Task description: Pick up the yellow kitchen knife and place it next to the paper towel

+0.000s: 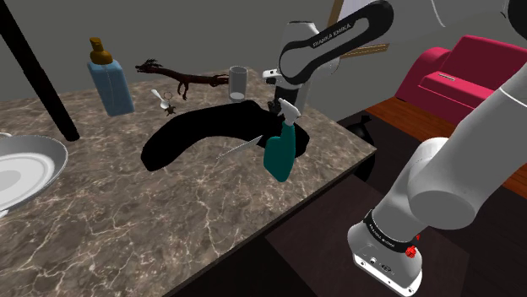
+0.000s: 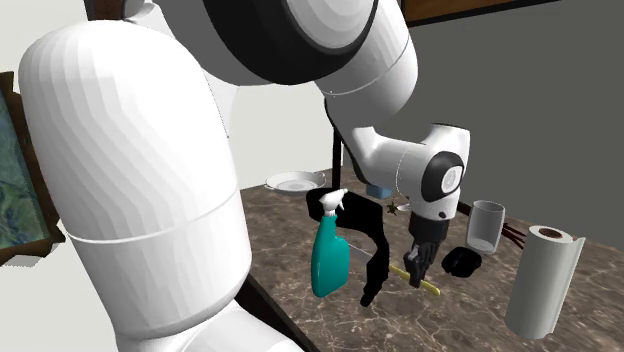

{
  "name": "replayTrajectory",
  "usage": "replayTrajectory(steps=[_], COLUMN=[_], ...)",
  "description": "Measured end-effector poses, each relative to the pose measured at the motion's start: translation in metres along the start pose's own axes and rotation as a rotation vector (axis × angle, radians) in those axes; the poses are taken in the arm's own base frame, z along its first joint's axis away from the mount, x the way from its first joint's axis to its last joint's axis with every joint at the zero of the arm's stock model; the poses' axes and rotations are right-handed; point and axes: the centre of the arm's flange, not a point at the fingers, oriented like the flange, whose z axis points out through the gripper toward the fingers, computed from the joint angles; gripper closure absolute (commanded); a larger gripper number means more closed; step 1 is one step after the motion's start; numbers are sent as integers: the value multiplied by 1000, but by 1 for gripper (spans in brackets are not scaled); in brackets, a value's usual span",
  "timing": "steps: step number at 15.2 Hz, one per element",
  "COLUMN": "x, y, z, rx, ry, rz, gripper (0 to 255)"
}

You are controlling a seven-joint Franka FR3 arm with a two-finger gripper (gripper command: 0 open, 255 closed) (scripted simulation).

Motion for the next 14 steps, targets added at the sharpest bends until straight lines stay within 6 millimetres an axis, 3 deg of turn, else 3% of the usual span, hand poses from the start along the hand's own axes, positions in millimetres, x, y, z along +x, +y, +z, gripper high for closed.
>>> replayTrajectory(steps=[8,9,14], x=[1,1,1], y=[1,1,1], z=[9,9,9], rx=[-1,-1,0], ry=[0,0,0], rz=[0,0,0], gripper=[255,0,0])
